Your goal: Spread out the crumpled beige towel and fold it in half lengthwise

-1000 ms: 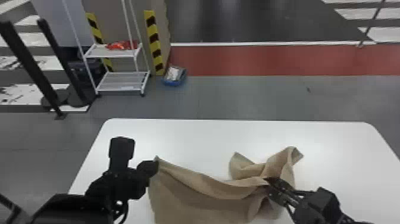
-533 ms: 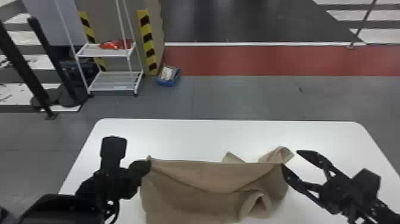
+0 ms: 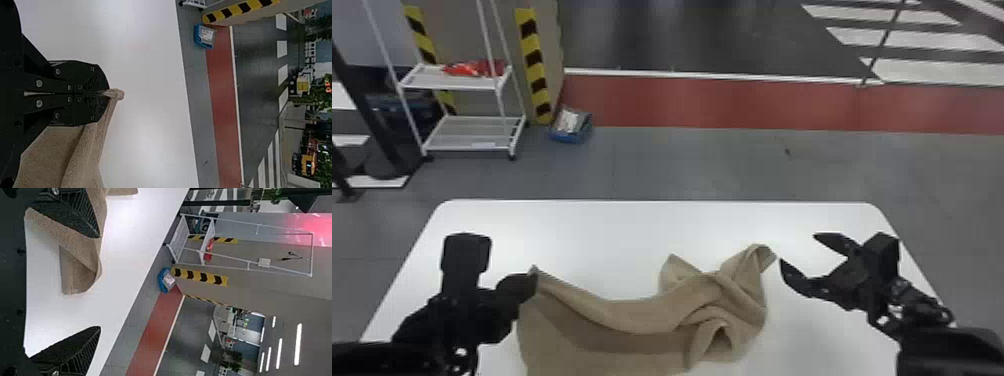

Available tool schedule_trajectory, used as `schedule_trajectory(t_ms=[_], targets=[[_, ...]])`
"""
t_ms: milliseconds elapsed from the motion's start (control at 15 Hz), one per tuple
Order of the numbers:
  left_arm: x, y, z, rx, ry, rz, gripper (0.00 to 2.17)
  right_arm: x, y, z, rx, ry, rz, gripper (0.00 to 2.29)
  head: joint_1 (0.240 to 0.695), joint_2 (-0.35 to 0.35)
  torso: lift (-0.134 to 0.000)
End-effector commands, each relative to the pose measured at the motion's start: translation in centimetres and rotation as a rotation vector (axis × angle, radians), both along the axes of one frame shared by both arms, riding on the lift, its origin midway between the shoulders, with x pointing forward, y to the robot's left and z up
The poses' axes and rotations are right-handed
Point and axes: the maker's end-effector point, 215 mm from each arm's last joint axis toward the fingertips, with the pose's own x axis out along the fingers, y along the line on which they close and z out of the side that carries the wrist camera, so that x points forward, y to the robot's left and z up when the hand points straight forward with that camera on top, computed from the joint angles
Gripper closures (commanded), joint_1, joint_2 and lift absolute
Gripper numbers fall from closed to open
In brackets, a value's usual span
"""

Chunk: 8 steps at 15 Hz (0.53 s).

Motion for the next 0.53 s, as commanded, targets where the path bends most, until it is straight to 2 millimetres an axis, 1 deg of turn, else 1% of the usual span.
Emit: schedule_trajectory(t_ms=[0, 67, 133, 267, 400, 467], targets=[[0.0, -0.1, -0.1, -0.003, 0.001, -0.001, 1.72, 1.4, -1.2, -1.4, -0.024, 0.058, -0.013, 0.05, 0.695, -0.095, 0.000], [0.0, -0.2, 0.0, -0.005, -0.001, -0.004, 1.72, 1.7, -1.3, -1.6, -0.027, 0.067, -0.016, 0.05, 0.695, -0.101, 0.000], [0.0, -0.2, 0.0, -0.004, -0.001, -0.005, 1.72, 1.8, -0.6, -2.0, -0.030, 0.082, -0.007, 0.05, 0.695, -0.106, 0.000], [-0.1, -0.1, 0.0, -0.004, 0.000, -0.003, 1.72, 1.3, 1.5, -4.3, -0.026, 0.166, 0.012, 0.06, 0.695, -0.108, 0.000], [-0.2, -0.2, -0.2, -0.006, 0.004, -0.006, 1.72, 0.9, 3.6, -6.0, -0.037, 0.222, 0.025, 0.06, 0.695, -0.096, 0.000], [-0.2, -0.2, -0.2, -0.006, 0.004, -0.006, 1.72, 0.8, 4.1, -6.6, -0.045, 0.247, 0.025, 0.06, 0.695, -0.086, 0.000]])
